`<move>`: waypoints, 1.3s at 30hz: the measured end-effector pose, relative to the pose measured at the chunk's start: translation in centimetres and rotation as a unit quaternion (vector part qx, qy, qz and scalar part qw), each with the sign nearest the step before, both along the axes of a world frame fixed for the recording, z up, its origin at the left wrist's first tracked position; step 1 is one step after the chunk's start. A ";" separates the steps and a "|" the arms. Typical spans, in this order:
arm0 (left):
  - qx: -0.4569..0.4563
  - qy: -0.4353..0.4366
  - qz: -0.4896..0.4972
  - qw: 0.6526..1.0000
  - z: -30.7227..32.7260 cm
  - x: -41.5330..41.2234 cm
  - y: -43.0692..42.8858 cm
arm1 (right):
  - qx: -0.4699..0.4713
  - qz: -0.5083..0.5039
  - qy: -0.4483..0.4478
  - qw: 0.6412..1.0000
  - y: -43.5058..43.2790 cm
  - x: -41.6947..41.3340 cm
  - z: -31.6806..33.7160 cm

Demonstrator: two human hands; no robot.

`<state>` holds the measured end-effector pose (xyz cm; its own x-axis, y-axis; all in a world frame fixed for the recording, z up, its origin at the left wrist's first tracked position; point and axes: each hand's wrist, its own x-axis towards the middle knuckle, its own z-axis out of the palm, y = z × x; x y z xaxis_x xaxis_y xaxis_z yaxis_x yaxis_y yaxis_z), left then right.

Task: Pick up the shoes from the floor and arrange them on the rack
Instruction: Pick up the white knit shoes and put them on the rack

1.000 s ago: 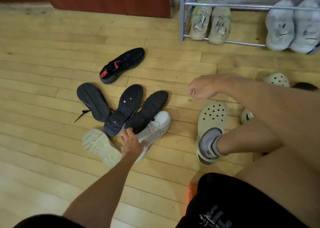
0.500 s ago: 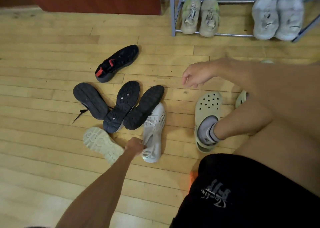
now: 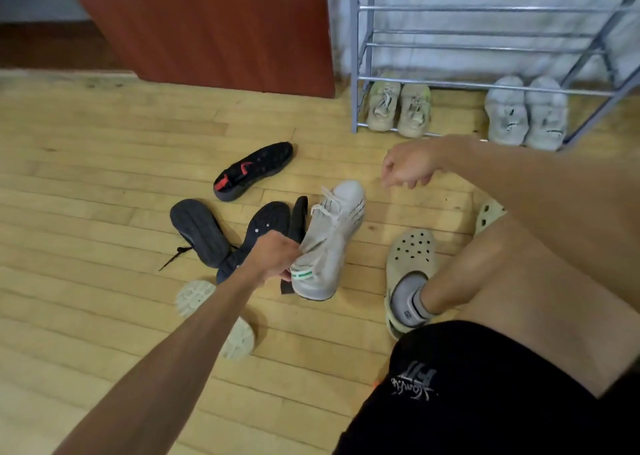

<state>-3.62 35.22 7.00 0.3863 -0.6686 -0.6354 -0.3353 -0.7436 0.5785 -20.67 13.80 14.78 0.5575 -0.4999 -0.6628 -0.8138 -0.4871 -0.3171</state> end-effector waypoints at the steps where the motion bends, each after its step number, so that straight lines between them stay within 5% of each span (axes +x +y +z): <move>1: -0.032 0.005 0.012 0.999 1.4 -0.1 -0.7 | -0.003 -0.027 -0.009 1.000 0.1 0.0 0.2; 4: -0.134 -0.011 0.012 0.991 5.3 -0.7 -3.1 | 0.091 -0.192 -0.103 0.972 0.0 0.1 0.9; 8: -0.241 -0.025 -0.019 0.970 10.1 -2.4 -6.7 | 0.223 -0.354 -0.366 0.831 -1.6 -0.4 3.1; 12: -0.292 -0.007 -0.048 0.955 13.4 -3.4 -10.3 | 0.182 -0.392 -0.503 0.748 -4.4 -2.6 7.2; 17: -0.310 0.090 -0.041 0.946 18.5 -6.6 -17.0 | 0.125 -0.409 -0.572 0.700 -9.2 -7.7 11.5; 21: -0.283 0.063 -0.115 0.950 23.0 -11.2 -23.1 | 0.092 -0.431 -0.608 0.660 -12.1 -12.7 14.0; 27: -0.235 0.067 -0.249 0.937 24.8 -18.9 -29.5 | 0.029 -0.466 -0.618 0.633 -14.2 -22.0 15.8; 33: -0.178 0.174 -0.252 0.935 22.1 -27.6 -32.7 | 0.067 -0.500 -0.619 0.602 -14.3 -31.7 13.1; 39: -0.156 0.193 -0.253 0.935 16.4 -35.2 -34.5 | 0.075 -0.475 -0.459 0.747 -12.0 -38.8 5.4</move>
